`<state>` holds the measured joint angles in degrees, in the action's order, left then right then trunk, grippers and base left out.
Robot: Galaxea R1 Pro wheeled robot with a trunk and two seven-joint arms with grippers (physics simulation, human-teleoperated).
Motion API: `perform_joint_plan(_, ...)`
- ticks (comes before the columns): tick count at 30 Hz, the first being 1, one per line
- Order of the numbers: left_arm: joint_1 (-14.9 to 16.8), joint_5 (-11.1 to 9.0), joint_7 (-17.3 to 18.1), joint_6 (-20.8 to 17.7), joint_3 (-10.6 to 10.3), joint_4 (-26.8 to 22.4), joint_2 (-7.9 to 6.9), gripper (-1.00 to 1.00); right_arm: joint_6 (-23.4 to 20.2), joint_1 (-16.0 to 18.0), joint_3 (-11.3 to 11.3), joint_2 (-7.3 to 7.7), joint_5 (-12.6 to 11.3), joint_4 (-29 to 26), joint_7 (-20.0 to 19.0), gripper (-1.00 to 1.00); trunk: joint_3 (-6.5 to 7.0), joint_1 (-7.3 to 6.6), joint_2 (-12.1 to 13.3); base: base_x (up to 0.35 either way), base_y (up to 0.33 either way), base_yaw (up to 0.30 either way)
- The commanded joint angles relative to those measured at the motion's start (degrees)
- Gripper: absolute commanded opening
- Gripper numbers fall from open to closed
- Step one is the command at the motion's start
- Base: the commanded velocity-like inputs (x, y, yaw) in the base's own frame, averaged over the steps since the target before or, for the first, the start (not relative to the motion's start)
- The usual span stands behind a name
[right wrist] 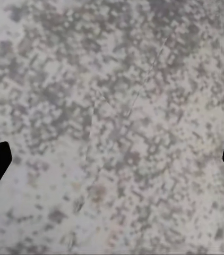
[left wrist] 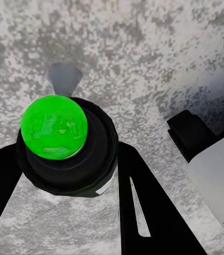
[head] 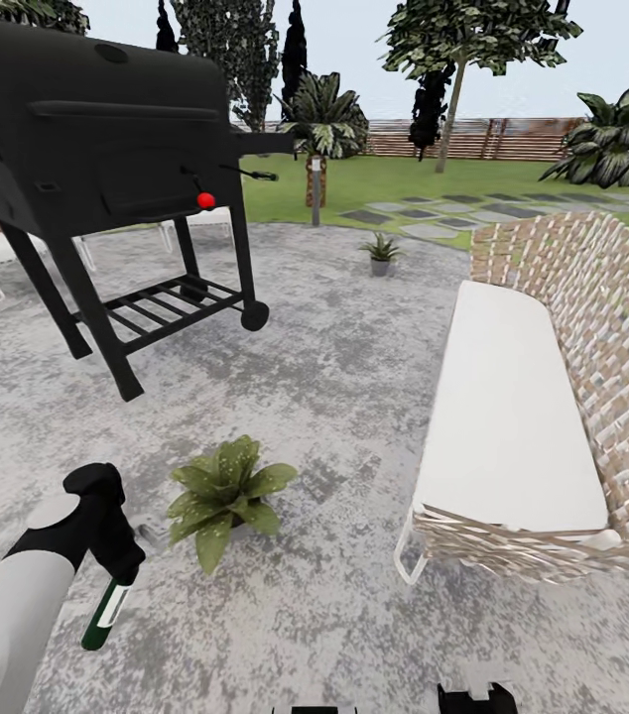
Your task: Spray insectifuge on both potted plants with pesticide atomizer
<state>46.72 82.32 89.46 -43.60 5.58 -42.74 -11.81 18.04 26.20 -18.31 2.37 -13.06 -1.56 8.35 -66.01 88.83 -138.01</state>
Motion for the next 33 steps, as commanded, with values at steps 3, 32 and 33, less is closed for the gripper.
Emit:
perform_joint_plan(3, -0.1, 0.56, 0.54, -0.55, 0.13, -0.06, 0.2, -1.0, 0.15, -0.01, -0.57, 0.66, -0.47, -0.02, 0.14, 1.0, -0.05, -0.01, -0.02, 0.0, -0.262, 0.0)
perform_joint_plan(32, -0.84, -1.9, 0.54, -0.86, 1.59, 0.73, 0.95, -1.0, 0.16, -0.01, -0.59, 0.59, -0.38, -0.02, 0.17, 1.0, 0.24, -0.01, -0.02, -0.017, -0.078, -0.016)
perform_joint_plan(33, -0.84, -1.9, 0.54, -0.82, 2.78, 0.7, 0.89, -1.0, 0.16, -0.01, -0.59, 0.61, -0.38, -0.02, 0.16, 1.0, 0.24, -0.01, -0.02, -0.244, 0.076, 0.0)
